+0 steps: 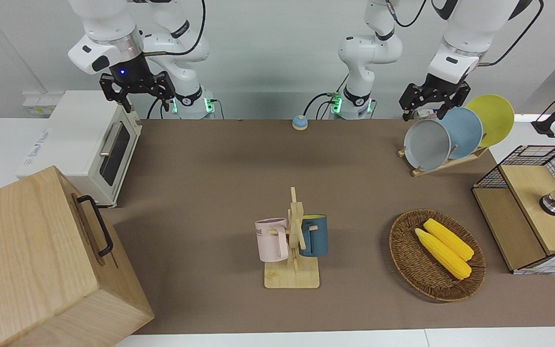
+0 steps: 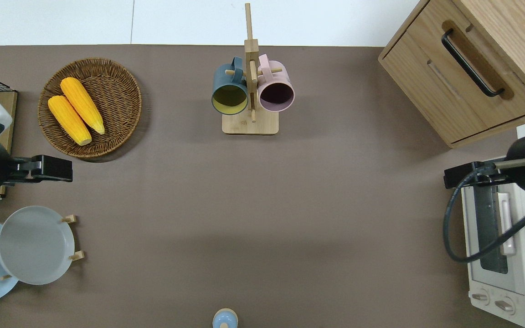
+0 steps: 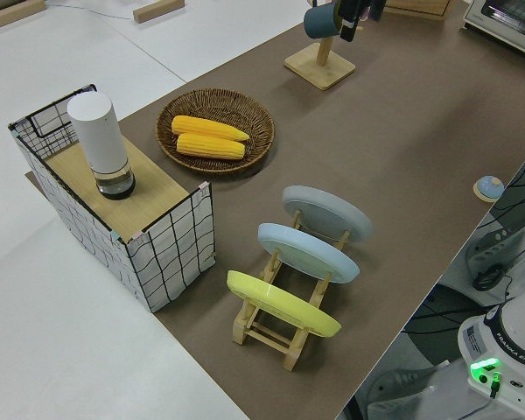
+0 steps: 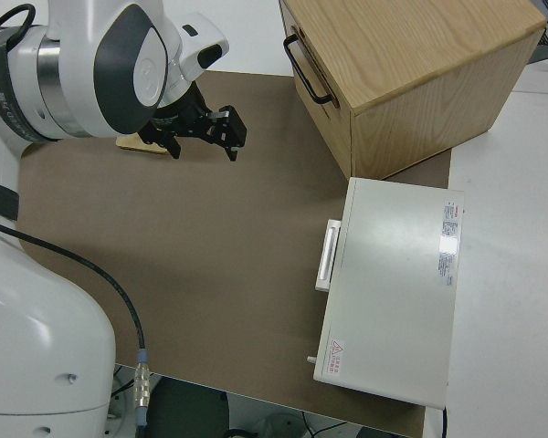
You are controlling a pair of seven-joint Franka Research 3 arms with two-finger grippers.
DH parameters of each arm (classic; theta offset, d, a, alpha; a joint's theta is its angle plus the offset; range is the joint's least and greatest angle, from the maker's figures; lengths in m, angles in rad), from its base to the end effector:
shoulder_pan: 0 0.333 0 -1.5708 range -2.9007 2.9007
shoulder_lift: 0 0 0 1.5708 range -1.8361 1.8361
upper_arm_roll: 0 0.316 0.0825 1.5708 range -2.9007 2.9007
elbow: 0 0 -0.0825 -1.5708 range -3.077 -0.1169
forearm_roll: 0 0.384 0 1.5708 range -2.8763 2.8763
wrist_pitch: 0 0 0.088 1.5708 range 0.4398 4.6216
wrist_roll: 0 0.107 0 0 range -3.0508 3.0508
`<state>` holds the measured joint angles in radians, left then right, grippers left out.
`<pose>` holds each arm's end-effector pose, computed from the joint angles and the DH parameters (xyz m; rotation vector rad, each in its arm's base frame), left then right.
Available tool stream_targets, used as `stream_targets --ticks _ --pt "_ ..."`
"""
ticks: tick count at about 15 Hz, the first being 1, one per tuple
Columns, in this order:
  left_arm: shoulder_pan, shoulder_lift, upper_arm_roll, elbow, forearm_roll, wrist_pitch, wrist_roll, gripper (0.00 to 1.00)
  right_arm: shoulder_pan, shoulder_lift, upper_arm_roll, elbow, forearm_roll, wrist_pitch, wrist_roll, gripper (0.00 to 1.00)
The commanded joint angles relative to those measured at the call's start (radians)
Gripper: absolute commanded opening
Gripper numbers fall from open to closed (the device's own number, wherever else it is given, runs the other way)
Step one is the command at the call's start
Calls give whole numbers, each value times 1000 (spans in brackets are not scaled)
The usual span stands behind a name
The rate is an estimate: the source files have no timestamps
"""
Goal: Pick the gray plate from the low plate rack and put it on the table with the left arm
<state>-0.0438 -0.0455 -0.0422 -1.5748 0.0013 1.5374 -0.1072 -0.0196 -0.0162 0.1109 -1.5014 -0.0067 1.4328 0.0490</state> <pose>0.5351 -0.0466 0.6445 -3.1390 -0.0334 -0.0131 0.5330 0.0486 0.6538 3.1278 0.0649 -0.0810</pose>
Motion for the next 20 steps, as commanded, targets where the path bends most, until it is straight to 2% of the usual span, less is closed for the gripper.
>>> stream_targets --ticks 1,15,20 --pt "4 -2 -2 -1 -21 -10 -5 1000 -25 -2 18 7 19 -15 9 990" --pt "10 -14 -1 -14 -9 -20 12 998 -25 -2 18 7 19 -15 9 987" --pt "25 -63 27 -83 75 -20 84 995 -25 -2 18 7 19 -15 9 987"
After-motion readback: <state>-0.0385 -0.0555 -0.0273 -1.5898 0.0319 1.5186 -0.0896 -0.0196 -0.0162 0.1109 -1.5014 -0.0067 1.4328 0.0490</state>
